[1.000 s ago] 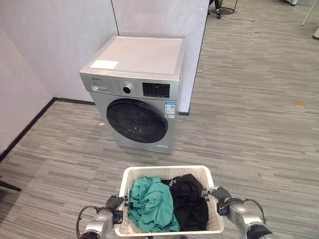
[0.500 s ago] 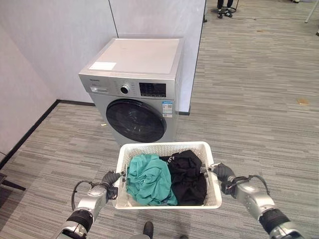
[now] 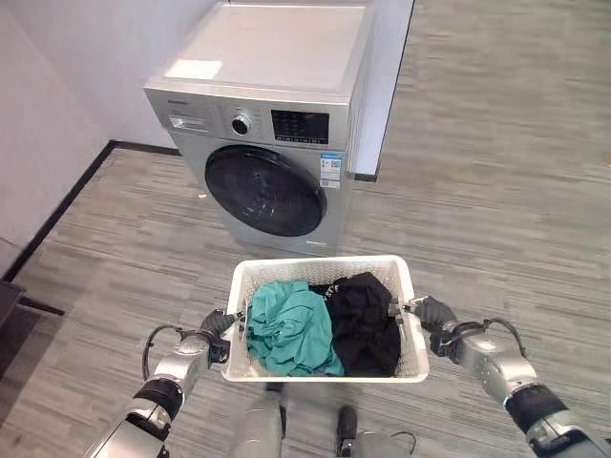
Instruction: Grab the laundry basket,head to the washer,open it,put in the laundry and shut it.
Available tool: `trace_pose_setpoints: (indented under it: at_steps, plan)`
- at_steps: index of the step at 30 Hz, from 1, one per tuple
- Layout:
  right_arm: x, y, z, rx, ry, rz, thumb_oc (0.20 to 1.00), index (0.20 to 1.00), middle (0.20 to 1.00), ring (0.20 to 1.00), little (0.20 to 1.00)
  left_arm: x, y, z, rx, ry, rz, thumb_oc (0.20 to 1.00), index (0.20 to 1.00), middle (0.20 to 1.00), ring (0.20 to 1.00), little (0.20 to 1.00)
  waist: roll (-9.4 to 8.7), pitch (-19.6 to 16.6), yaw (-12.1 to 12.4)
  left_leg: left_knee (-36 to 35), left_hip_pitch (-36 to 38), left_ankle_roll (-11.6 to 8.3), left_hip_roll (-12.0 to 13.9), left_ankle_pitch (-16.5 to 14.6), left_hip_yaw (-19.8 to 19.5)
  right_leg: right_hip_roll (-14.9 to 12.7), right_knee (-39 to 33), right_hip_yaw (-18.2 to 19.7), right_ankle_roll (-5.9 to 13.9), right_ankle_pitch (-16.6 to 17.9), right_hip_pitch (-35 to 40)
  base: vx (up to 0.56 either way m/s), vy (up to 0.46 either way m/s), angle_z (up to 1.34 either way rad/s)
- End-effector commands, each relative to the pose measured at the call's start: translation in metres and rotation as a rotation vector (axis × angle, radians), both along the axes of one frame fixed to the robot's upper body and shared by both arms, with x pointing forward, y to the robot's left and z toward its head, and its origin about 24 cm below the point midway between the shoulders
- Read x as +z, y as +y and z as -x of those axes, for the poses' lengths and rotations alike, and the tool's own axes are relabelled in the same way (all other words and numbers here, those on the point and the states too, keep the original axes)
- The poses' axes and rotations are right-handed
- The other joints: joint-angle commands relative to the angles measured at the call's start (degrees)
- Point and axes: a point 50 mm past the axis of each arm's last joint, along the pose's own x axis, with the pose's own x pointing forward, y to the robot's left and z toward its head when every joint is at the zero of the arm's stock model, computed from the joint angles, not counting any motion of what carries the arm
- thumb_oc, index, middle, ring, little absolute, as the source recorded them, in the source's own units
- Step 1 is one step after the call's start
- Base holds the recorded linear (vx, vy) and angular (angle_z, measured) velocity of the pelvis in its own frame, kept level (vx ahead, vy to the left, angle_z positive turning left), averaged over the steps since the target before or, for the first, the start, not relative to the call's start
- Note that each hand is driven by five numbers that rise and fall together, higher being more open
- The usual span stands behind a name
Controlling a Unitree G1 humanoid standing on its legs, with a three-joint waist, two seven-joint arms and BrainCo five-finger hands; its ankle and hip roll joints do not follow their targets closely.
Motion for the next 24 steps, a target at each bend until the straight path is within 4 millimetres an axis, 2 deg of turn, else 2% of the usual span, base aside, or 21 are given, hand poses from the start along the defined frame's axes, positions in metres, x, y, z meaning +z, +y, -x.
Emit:
trace_pose_setpoints:
  at_steps: [1,3,4,5,6,7,8,9,10,11,14,15,16,17,18,20,21,22,24]
  plan:
    - [0.016,-0.002,-0.004,-0.034,-0.106,-0.167,0.200,0.200,0.200,0.200,0.200,0.038,0.016,-0.030,0.026,-0.171,0.032,0.200,0.200,0.200,0.200,0.200,-0.96,-6.29,0.50,1.64,4.53,1.94,-1.77,-5.24,0.79,-4.56,6.41,6.40,8.36,-6.95,-0.60,0.22,0.416,-0.40]
    - [0.012,0.001,-0.004,-0.048,-0.100,-0.185,0.200,0.200,0.200,0.200,0.200,0.040,0.014,-0.033,0.016,-0.182,0.024,0.200,0.200,0.200,0.200,0.200,-1.04,-6.72,0.56,2.14,4.82,2.37,-2.60,-5.98,0.52,-5.61,6.56,7.02,9.01,-6.60,-0.52,0.14,0.302,-0.40]
    - [0.002,0.001,0.001,-0.086,-0.075,-0.203,0.200,0.200,0.200,0.200,0.200,0.046,0.011,-0.037,-0.027,-0.203,-0.002,0.200,0.200,0.200,0.200,0.200,-1.49,-6.89,0.62,5.92,4.55,3.55,-5.17,-8.65,1.37,-8.29,7.21,8.00,10.58,-5.74,-0.08,0.10,0.271,-0.10]
    - [0.002,0.001,0.001,-0.086,-0.075,-0.203,0.200,0.200,0.200,0.200,0.200,0.046,0.011,-0.037,-0.027,-0.203,-0.002,0.200,0.200,0.200,0.200,0.200,-1.45,-7.02,0.62,5.94,4.38,3.54,-5.14,-8.61,1.35,-8.24,7.17,8.00,10.57,-5.66,-0.23,0.13,0.361,0.12]
    - [-0.002,0.001,0.003,-0.104,-0.065,-0.210,0.200,0.200,0.200,0.200,0.200,0.048,0.013,-0.038,-0.035,-0.212,-0.016,0.200,0.200,0.200,0.200,0.200,-1.68,-7.13,1.03,7.32,4.18,4.09,-5.93,-9.91,1.94,-9.28,7.22,8.55,11.21,-4.95,-0.28,0.12,0.341,0.21]
    - [-0.007,0.001,0.006,-0.127,-0.056,-0.211,0.200,0.200,0.200,0.200,0.200,0.057,0.014,-0.040,-0.069,-0.246,-0.038,0.200,0.200,0.200,0.200,0.200,-1.65,-7.76,1.55,9.29,3.93,5.16,-7.50,-12.11,2.99,-11.83,7.20,8.77,12.55,-3.25,-0.44,0.12,0.342,0.14]
    - [-0.007,0.001,0.006,-0.127,-0.056,-0.212,0.200,0.200,0.200,0.200,0.200,0.057,0.014,-0.040,-0.069,-0.246,-0.038,0.200,0.200,0.200,0.200,0.200,-1.68,-7.75,1.60,9.36,3.93,5.18,-7.51,-12.17,3.04,-11.85,7.18,8.82,12.58,-3.25,-0.42,0.16,0.500,-0.05]
    - [-0.013,0.002,0.005,-0.153,-0.036,-0.210,0.200,0.200,0.200,0.200,0.200,0.060,0.017,-0.039,-0.076,-0.259,-0.048,0.200,0.200,0.200,0.200,0.200,-1.41,-8.35,2.27,9.84,4.30,6.31,-8.58,-13.52,4.05,-14.22,8.03,9.19,13.31,-0.60,-1.45,0.07,0.251,-0.22]
    - [-0.013,0.002,0.005,-0.153,-0.036,-0.210,0.200,0.200,0.200,0.200,0.200,0.061,0.017,-0.039,-0.076,-0.259,-0.048,0.200,0.200,0.200,0.200,0.200,-1.42,-8.35,2.32,9.85,4.30,6.31,-8.56,-13.54,4.10,-14.22,8.04,9.25,13.32,-0.60,-1.48,0.09,0.476,-0.41]
    - [-0.012,0.011,-0.001,-0.140,-0.041,-0.218,0.200,0.200,0.200,0.200,0.200,0.067,0.021,-0.041,-0.079,-0.279,-0.066,0.200,0.200,0.200,0.200,0.200,-1.39,-8.05,2.73,9.60,5.08,7.16,-9.20,-14.36,5.28,-15.75,9.63,9.10,13.54,2.52,-3.22,0.03,0.307,-0.40]
    - [-0.011,0.016,-0.004,-0.130,-0.041,-0.218,0.200,0.200,0.200,0.200,0.200,0.072,0.024,-0.042,-0.081,-0.296,-0.082,0.200,0.200,0.200,0.200,0.200,-1.25,-7.72,2.89,9.19,5.99,7.87,-9.77,-15.02,5.76,-16.43,11.30,8.54,13.36,4.48,-4.24,0.03,0.283,-0.31]
    - [-0.007,0.023,-0.008,-0.106,-0.057,-0.221,0.200,0.200,0.200,0.200,0.200,0.080,0.025,-0.045,-0.091,-0.324,-0.100,0.200,0.200,0.200,0.200,0.200,-0.73,-7.02,2.88,9.09,6.37,8.52,-10.07,-15.00,5.71,-15.49,14.92,7.60,12.66,4.84,-6.11,0.02,0.287,-0.09]
    - [-0.009,0.023,-0.006,-0.110,-0.053,-0.230,0.200,0.200,0.200,0.200,0.200,0.081,0.024,-0.047,-0.104,-0.324,-0.112,0.200,0.200,0.200,0.200,0.200,-0.39,-6.82,2.15,8.87,6.92,8.78,-10.67,-14.97,4.97,-12.05,17.22,9.87,12.18,1.76,-6.65,0.06,0.379,0.01]
    - [-0.008,0.023,-0.005,-0.110,-0.056,-0.241,0.200,0.200,0.200,0.200,0.200,0.082,0.020,-0.049,-0.122,-0.320,-0.118,0.200,0.200,0.200,0.200,0.200,-0.31,-7.17,1.30,8.18,7.54,9.10,-11.43,-14.63,4.07,-7.23,17.67,12.52,10.91,-2.23,-7.76,0.11,0.274,0.19]
    - [-0.007,0.025,-0.006,-0.109,-0.062,-0.255,0.200,0.200,0.200,0.200,0.200,0.083,0.016,-0.053,-0.150,-0.319,-0.124,0.200,0.200,0.200,0.200,0.200,-0.71,-7.29,0.94,7.41,8.36,9.50,-12.16,-14.45,3.74,-4.20,17.07,12.05,10.17,-3.80,-8.68,0.10,0.192,0.30]
    - [-0.007,0.029,-0.008,-0.091,-0.063,-0.257,0.200,0.200,0.200,0.200,0.200,0.086,0.019,-0.055,-0.142,-0.325,-0.140,0.200,0.200,0.200,0.200,0.200,-1.74,-7.37,1.65,5.93,9.69,9.66,-12.98,-14.23,4.79,-2.17,13.89,6.15,8.57,-3.79,-8.81,0.05,0.097,0.32]
    - [-0.007,0.029,-0.008,-0.091,-0.064,-0.257,0.200,0.200,0.200,0.200,0.200,0.086,0.019,-0.055,-0.141,-0.325,-0.140,0.200,0.200,0.200,0.200,0.200,-1.75,-7.19,1.54,5.86,9.94,9.65,-13.01,-14.26,4.69,-2.19,13.83,6.05,8.56,-3.85,-8.53,0.06,0.073,0.04]
    - [-0.005,0.033,-0.009,-0.062,-0.070,-0.263,0.200,0.200,0.200,0.200,0.200,0.086,0.020,-0.055,-0.140,-0.319,-0.142,0.200,0.200,0.200,0.200,0.200,-3.21,-7.42,1.58,4.56,11.58,9.71,-14.25,-14.26,4.94,1.75,9.72,4.12,7.31,-2.51,-10.30,0.08,0.049,-0.21]
    - [-0.002,0.032,-0.009,-0.053,-0.087,-0.276,0.200,0.200,0.200,0.200,0.200,0.088,0.020,-0.057,-0.133,-0.335,-0.145,0.200,0.200,0.200,0.200,0.200,-4.16,-6.77,1.59,5.65,12.33,9.30,-14.66,-14.80,4.68,1.46,6.45,2.58,6.61,-1.23,-9.33,0.10,0.024,-0.26]
